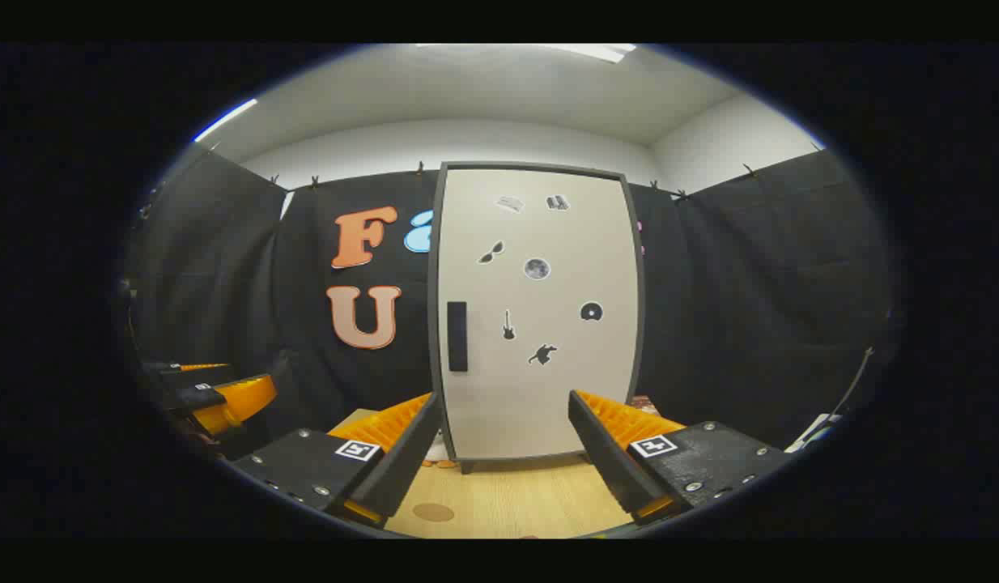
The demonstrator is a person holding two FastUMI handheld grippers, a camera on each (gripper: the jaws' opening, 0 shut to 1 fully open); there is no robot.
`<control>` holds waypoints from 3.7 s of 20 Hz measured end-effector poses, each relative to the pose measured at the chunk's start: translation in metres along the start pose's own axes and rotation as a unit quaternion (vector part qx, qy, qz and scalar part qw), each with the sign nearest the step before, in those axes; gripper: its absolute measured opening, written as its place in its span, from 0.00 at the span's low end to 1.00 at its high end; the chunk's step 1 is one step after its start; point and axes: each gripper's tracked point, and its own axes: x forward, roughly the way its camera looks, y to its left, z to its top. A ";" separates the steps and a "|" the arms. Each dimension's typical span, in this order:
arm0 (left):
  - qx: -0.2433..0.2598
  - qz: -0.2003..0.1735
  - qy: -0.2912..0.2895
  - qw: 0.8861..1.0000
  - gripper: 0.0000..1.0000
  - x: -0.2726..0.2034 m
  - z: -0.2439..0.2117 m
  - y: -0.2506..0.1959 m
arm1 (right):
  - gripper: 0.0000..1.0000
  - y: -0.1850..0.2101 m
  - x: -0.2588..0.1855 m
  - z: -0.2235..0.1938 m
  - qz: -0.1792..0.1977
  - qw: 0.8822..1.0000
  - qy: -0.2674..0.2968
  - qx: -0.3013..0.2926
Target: Open the cabinet door with the right hand, grasp the bottle in the cabinet with the left hand and place it on the coaster, then close the cabinet door with the right hand.
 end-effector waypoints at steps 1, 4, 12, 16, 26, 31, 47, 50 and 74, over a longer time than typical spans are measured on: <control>0.002 0.004 0.002 1.000 0.90 0.000 -0.002 0.001 | 0.97 -0.002 0.001 -0.001 0.001 1.000 0.002 -0.002; 0.002 0.013 0.006 1.000 0.94 0.002 -0.004 0.001 | 1.00 -0.001 0.004 -0.004 0.010 1.000 0.005 0.001; 0.003 0.026 0.008 1.000 0.94 0.004 -0.007 0.003 | 0.96 -0.004 0.011 -0.006 0.017 1.000 0.006 -0.006; 0.006 0.030 0.006 1.000 0.90 0.007 -0.005 0.004 | 1.00 -0.002 0.015 -0.004 0.023 1.000 0.003 0.007; 0.006 0.027 0.007 1.000 0.94 0.017 -0.008 0.010 | 1.00 0.012 0.037 -0.001 0.028 1.000 0.004 0.005; 0.008 0.029 0.007 1.000 0.94 0.024 -0.011 0.019 | 1.00 0.028 0.063 0.009 0.036 0.999 -0.003 -0.001; 0.000 0.029 0.019 0.999 0.94 0.062 -0.027 0.056 | 0.96 0.072 0.209 0.008 0.034 0.999 0.003 -0.006; 0.005 0.032 0.018 0.999 0.94 0.070 -0.030 0.065 | 0.97 0.072 0.232 -0.001 0.028 1.000 0.014 0.001; 0.000 0.007 0.049 0.999 0.94 0.091 -0.053 0.069 | 0.28 0.067 0.255 -0.007 0.023 0.999 0.033 0.020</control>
